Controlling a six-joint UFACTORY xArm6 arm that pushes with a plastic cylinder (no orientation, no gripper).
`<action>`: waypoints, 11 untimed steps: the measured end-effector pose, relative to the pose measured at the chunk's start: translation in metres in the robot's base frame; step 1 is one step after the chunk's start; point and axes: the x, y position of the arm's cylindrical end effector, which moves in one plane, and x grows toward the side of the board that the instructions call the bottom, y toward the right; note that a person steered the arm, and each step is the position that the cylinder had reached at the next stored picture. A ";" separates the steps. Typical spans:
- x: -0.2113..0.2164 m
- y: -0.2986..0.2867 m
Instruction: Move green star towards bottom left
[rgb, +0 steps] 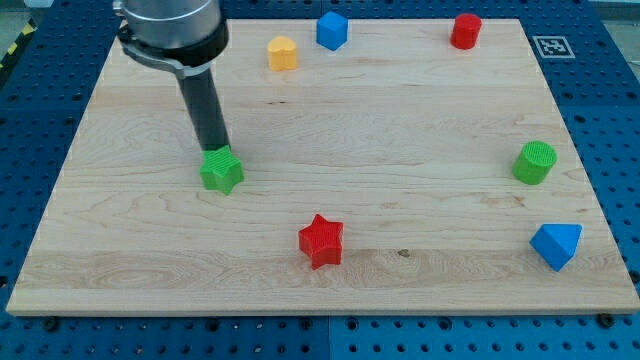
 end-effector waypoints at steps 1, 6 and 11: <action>0.001 0.035; 0.062 -0.028; 0.065 -0.061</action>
